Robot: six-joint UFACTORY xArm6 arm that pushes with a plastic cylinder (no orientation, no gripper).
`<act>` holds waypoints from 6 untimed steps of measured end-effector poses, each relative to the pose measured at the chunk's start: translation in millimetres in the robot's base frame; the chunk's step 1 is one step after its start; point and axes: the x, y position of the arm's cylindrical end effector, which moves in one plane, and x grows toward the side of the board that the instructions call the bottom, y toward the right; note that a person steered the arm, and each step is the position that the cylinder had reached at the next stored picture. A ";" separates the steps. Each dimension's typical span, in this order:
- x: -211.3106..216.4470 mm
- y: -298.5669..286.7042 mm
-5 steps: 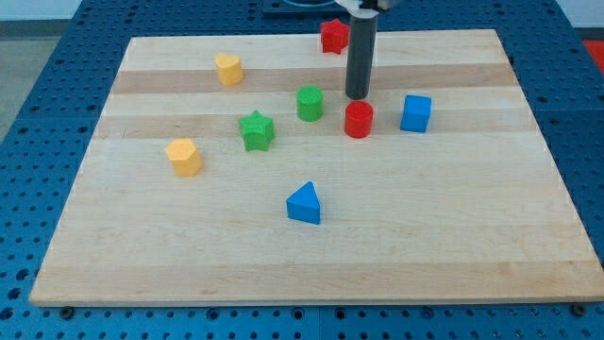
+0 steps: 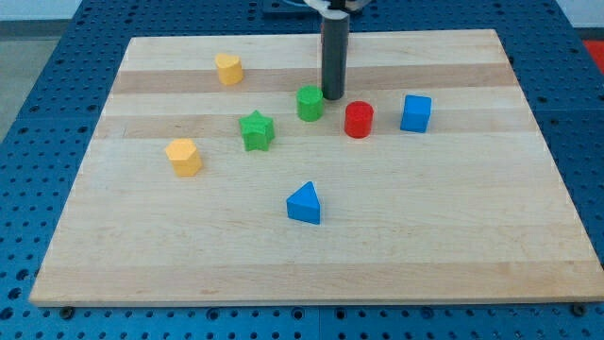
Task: Slightly move the yellow heart diagonal to the top left of the green star
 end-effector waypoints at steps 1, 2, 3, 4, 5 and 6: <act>-7.5 -20.6; -29.1 -41.4; -47.5 -60.4; -65.0 -74.2; -74.8 -92.6; -74.9 -113.0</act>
